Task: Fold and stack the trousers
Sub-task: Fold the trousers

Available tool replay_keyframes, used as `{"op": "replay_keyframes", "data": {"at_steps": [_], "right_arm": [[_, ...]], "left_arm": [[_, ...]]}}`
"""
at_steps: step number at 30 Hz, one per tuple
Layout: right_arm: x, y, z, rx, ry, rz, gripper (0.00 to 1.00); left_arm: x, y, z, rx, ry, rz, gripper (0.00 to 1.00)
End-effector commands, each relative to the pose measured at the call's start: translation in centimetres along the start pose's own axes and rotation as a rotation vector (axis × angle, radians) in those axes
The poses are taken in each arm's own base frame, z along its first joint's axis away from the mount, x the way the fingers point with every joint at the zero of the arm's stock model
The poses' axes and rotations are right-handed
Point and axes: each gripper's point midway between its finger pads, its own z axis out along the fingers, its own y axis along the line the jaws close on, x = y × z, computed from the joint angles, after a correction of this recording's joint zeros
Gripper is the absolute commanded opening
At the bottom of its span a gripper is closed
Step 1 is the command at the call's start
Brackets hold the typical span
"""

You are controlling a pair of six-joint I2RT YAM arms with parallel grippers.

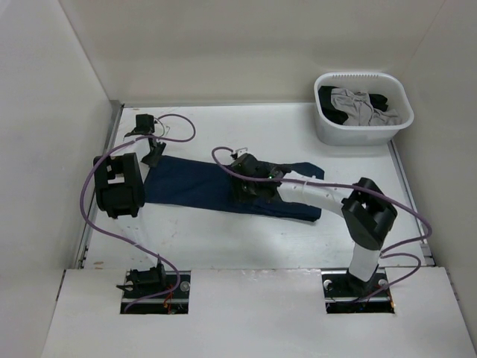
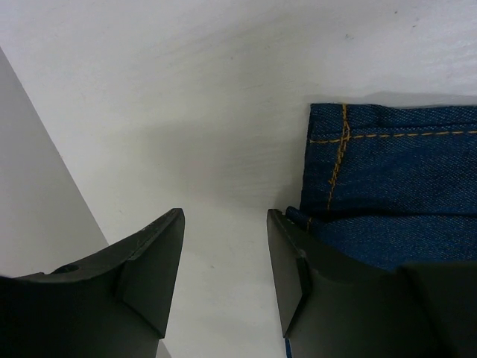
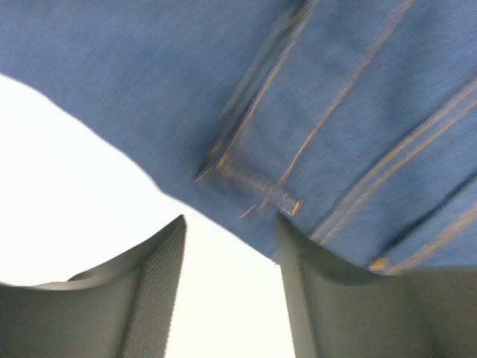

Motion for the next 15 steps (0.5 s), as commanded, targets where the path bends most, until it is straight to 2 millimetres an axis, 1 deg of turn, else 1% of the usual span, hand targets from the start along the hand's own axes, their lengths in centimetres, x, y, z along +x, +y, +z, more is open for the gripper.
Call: {"op": "replay_keyframes", "data": {"at_steps": [1, 3, 4, 5, 6, 7, 8, 9, 10, 11, 12, 13, 14, 15], "right_arm": [[-2.7, 4.9, -4.7, -0.269, -0.12, -0.055, 0.61], [-3.5, 5.0, -7.5, -0.322, -0.193, -0.034, 0.68], [-4.2, 4.1, -9.1, -0.329, -0.246, 0.002, 0.69], [-5.1, 2.0, -10.5, -0.301, -0.311, 0.062, 0.69], [-5.4, -0.9, -11.3, -0.238, -0.359, 0.145, 0.68], [-5.4, -4.8, -11.9, -0.146, -0.404, 0.266, 0.66], [-4.5, -8.9, -12.3, -0.048, -0.422, 0.388, 0.66], [-3.1, -12.7, -12.4, 0.049, -0.425, 0.509, 0.68], [-1.4, -16.1, -12.5, 0.127, -0.42, 0.614, 0.7], [0.2, -18.5, -12.3, 0.171, -0.405, 0.694, 0.73], [1.4, -20.0, -12.1, 0.187, -0.392, 0.74, 0.75], [2.1, -21.0, -11.8, 0.183, -0.389, 0.766, 0.79], [2.4, -21.7, -11.5, 0.168, -0.391, 0.783, 0.83], [2.6, -22.0, -11.1, 0.144, -0.392, 0.791, 0.87]], "left_arm": [[-0.9, 1.3, -0.4, -0.028, -0.034, -0.01, 0.47], [-1.3, 1.7, -0.9, -0.038, -0.044, -0.005, 0.47], [-1.6, 1.9, -1.2, -0.044, -0.053, -0.001, 0.47], [-2.0, 2.2, -1.8, -0.051, -0.066, 0.001, 0.47], [-2.4, 2.6, -2.6, -0.062, -0.086, -0.005, 0.48], [-3.0, 2.8, -3.4, -0.069, -0.106, -0.005, 0.49], [-3.8, 3.0, -4.7, -0.075, -0.137, -0.004, 0.51], [-4.8, 3.1, -6.1, -0.08, -0.171, 0.0, 0.53], [-5.9, 2.9, -7.4, -0.079, -0.208, 0.008, 0.53], [-7.2, 2.3, -9.0, -0.068, -0.248, 0.024, 0.53], [-8.4, 1.5, -10.5, -0.05, -0.29, 0.044, 0.54], [-9.6, 0.2, -11.9, -0.02, -0.329, 0.061, 0.54], [-10.7, -1.6, -13.4, 0.023, -0.368, 0.091, 0.54], [-11.8, -4.0, -14.9, 0.078, -0.404, 0.127, 0.55]]}}
